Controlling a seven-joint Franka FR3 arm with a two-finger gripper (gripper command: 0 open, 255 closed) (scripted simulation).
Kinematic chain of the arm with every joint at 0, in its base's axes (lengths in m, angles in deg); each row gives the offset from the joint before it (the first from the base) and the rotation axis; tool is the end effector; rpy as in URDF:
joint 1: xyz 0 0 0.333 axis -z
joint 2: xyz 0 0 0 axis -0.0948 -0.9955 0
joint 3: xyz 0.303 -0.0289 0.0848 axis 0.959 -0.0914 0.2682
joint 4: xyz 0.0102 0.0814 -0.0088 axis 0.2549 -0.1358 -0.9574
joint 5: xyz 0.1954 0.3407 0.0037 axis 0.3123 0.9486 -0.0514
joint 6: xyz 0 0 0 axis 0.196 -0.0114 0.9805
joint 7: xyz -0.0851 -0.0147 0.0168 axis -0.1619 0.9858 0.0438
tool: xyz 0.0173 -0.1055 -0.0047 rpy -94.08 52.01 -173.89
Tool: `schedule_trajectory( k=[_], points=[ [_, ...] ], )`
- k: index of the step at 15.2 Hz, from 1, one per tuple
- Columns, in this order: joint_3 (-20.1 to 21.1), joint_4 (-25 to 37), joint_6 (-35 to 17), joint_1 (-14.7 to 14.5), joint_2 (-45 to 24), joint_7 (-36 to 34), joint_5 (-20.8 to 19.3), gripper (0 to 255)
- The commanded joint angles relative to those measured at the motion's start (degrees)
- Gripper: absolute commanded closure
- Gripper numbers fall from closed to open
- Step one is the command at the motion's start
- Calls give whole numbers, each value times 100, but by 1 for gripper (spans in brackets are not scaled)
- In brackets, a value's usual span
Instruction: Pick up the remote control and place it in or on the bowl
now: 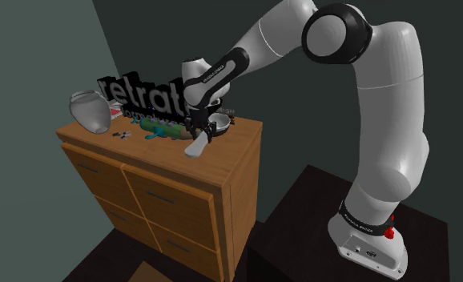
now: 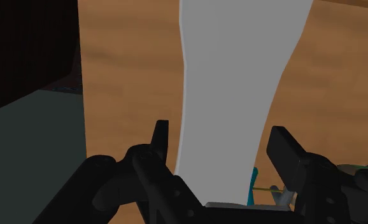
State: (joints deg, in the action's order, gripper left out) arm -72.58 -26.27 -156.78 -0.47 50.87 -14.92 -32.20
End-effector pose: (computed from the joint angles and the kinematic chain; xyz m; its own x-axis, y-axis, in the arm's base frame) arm 0.6405 0.0571 0.3138 0.3426 -0.9394 -0.0082 -0.9394 -0.3424 -0.0171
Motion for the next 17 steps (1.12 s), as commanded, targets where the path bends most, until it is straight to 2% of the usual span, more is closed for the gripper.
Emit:
schedule_trajectory(
  k=[1, 8, 17],
  points=[
    [6, 89, 141, 11, 53, 22, 18, 255],
    [33, 252, 522, 28, 275, 55, 76, 255],
    [-245, 2057, 1228, 546, -826, 940, 60, 255]
  ],
)
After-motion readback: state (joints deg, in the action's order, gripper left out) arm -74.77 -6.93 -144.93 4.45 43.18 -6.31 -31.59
